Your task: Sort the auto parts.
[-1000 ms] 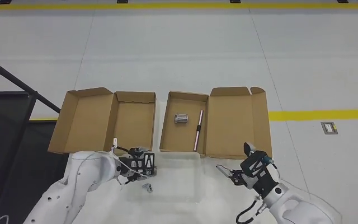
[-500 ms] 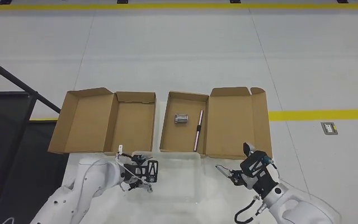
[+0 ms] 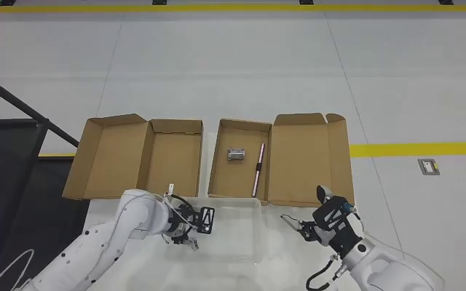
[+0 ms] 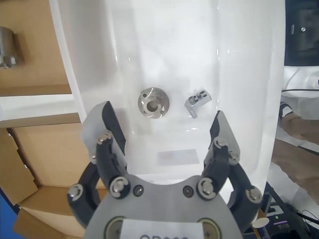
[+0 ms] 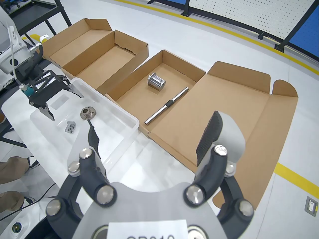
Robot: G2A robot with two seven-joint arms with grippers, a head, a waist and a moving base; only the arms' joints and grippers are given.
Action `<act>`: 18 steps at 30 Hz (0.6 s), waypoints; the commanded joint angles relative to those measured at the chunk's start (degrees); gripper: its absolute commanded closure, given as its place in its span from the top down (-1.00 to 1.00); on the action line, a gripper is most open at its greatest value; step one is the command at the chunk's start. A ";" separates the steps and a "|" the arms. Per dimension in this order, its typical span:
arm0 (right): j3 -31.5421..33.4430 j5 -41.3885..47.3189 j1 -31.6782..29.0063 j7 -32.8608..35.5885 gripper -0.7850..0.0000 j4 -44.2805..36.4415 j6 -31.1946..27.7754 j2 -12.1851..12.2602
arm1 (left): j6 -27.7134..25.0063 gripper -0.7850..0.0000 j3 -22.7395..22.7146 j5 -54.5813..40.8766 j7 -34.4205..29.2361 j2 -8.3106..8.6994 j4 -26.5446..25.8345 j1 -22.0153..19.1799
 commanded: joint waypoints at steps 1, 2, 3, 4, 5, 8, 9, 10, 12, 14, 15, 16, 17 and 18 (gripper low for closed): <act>0.01 0.00 -0.01 0.00 1.00 0.00 -0.01 0.00 | 0.00 0.20 0.97 -0.88 -1.90 -0.39 1.37 -1.54; 0.01 0.00 -0.01 0.00 1.00 0.00 -0.01 0.00 | 0.00 0.10 1.55 -1.11 -2.51 -0.64 1.88 -1.89; 0.01 0.00 -0.01 0.00 1.00 0.00 -0.01 0.00 | 0.00 0.11 2.06 -1.47 -2.88 -0.91 2.44 -2.18; 0.01 0.00 -0.01 0.00 1.00 0.00 -0.01 0.00 | 0.00 0.17 2.61 -1.61 -3.30 -1.18 2.89 -2.46; 0.01 0.00 -0.01 0.00 1.00 0.00 -0.01 0.00 | 0.07 0.19 3.03 -1.63 -3.74 -1.45 3.32 -2.77; 0.01 0.00 -0.01 0.00 1.00 0.00 -0.01 0.00 | 0.51 0.19 4.06 -1.94 -4.13 -2.21 4.28 -3.37; 0.01 0.00 -0.01 0.00 1.00 0.00 -0.01 0.00 | 0.62 0.18 4.34 -1.96 -4.19 -2.43 4.59 -3.53; 0.01 0.00 -0.01 0.00 1.00 0.00 -0.01 0.00 | 0.92 0.15 4.62 -1.87 -4.34 -2.65 4.97 -3.66; 0.01 0.00 -0.01 0.00 1.00 0.00 -0.01 0.00 | 2.30 0.04 5.08 -1.16 -4.22 -3.10 5.31 -3.79; 0.01 0.00 -0.01 0.00 1.00 0.00 -0.01 0.00 | 2.63 0.06 5.79 -0.44 -4.02 -3.57 6.06 -3.92; 0.01 0.00 -0.01 0.00 1.00 0.00 -0.01 0.00 | 2.66 0.07 6.27 0.20 -4.37 -3.83 6.51 -4.08; 0.01 0.00 -0.01 0.00 1.00 0.00 -0.01 0.00 | 2.92 0.07 6.79 1.03 -4.88 -4.12 6.91 -4.28; 0.01 0.00 -0.01 0.00 1.00 0.00 -0.01 0.00 | 3.45 0.07 7.22 1.54 -5.09 -4.44 7.35 -4.45; 0.01 0.00 -0.01 0.00 1.00 0.00 -0.01 0.00 | 3.81 0.07 7.57 1.63 -4.90 -4.77 7.85 -4.57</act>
